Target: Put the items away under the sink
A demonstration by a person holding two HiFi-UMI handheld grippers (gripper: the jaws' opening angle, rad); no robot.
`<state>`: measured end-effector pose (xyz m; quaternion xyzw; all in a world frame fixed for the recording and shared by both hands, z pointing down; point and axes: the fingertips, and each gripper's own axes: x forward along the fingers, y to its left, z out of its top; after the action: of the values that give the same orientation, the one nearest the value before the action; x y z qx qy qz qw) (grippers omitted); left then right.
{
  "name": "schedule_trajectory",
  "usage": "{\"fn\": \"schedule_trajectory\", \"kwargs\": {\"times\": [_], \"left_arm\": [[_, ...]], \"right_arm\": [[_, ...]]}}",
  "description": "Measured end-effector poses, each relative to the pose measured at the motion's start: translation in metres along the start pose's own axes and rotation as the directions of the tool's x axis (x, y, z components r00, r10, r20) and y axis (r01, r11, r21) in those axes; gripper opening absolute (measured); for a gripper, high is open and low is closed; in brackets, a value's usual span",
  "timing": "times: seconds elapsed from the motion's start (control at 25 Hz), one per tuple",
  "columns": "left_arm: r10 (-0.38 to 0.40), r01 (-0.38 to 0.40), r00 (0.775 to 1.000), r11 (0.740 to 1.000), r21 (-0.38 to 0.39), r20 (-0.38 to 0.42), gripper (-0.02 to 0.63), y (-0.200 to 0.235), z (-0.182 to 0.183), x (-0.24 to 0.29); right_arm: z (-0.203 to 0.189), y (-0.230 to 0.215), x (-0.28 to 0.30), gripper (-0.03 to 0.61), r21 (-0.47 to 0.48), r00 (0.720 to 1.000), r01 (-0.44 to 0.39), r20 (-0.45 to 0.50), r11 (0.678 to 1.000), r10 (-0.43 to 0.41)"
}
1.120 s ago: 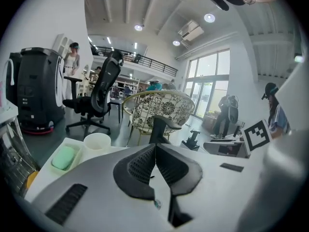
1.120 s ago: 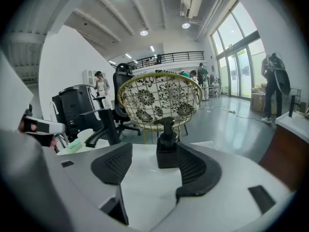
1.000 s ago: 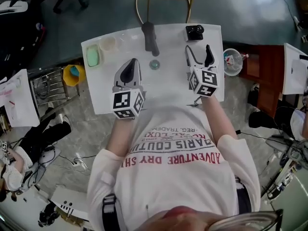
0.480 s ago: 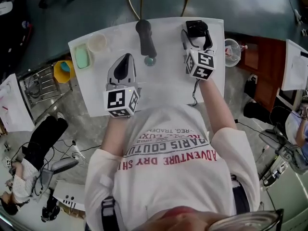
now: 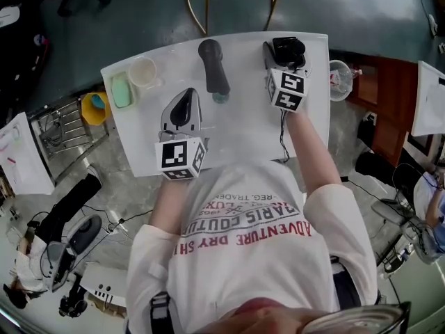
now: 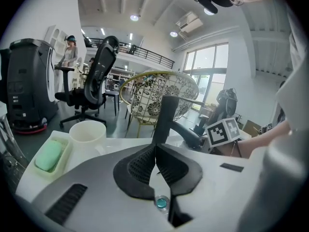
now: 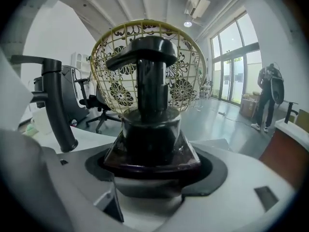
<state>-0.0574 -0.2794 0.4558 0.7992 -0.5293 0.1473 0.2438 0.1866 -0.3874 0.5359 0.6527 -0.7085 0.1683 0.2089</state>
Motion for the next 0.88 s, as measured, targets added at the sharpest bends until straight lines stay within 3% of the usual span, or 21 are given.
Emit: {"fn": "schedule_trajectory", "kwargs": {"times": [0.36,0.88], "left_arm": [[-0.018,0.018,1.000,0.999,0.027,-0.008,0.023,-0.009,-0.004,0.002],[0.013,-0.013,1.000,1.000,0.018,0.008,0.023,-0.014,-0.004,-0.003]], "right_arm": [[0.003,-0.004,0.004,0.382,-0.001,0.998,0.064,-0.005,0.998,-0.064],[-0.004,0.003,-0.019,0.377,-0.001,0.998,-0.050,-0.030,0.999,0.050]]}}
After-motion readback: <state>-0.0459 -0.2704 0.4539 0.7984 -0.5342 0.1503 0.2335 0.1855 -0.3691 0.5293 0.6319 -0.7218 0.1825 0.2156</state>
